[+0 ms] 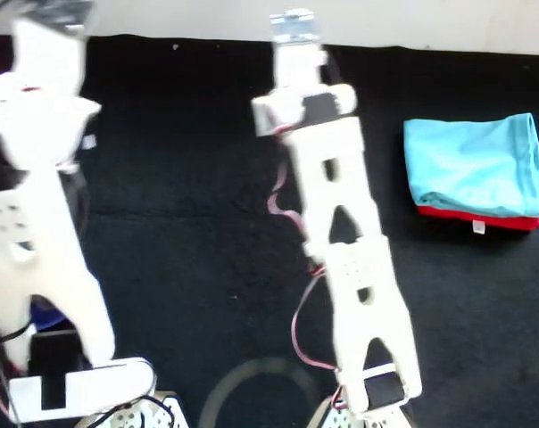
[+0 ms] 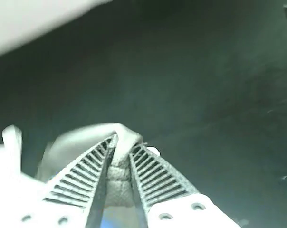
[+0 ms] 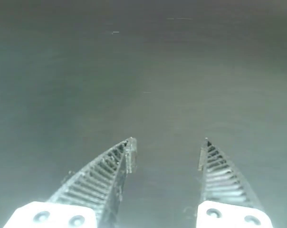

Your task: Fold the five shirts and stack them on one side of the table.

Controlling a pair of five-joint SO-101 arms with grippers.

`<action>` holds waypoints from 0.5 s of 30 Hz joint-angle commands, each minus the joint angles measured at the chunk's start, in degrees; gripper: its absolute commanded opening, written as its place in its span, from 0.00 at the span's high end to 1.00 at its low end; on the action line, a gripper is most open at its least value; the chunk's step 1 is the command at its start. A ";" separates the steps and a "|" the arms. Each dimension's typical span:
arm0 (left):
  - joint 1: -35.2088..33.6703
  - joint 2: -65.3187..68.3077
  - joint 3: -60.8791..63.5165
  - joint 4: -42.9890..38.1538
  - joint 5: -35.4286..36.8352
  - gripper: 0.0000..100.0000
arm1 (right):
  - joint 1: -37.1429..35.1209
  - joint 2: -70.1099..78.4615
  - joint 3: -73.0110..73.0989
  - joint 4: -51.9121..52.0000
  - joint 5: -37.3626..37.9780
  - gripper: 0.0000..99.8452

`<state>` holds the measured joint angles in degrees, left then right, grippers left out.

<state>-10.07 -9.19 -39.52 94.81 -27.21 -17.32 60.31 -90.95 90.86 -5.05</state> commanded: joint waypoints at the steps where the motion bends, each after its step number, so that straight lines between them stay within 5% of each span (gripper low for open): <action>1: 9.10 -1.89 -2.86 -5.63 0.70 0.99 | 6.46 -0.31 -2.68 0.13 0.62 0.79; 15: 29.14 -2.33 -2.86 -33.14 0.44 0.99 | 16.22 -0.31 -2.42 0.40 0.62 0.79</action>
<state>16.92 -9.19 -40.13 65.19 -27.03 -2.29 60.31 -90.95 90.95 -5.05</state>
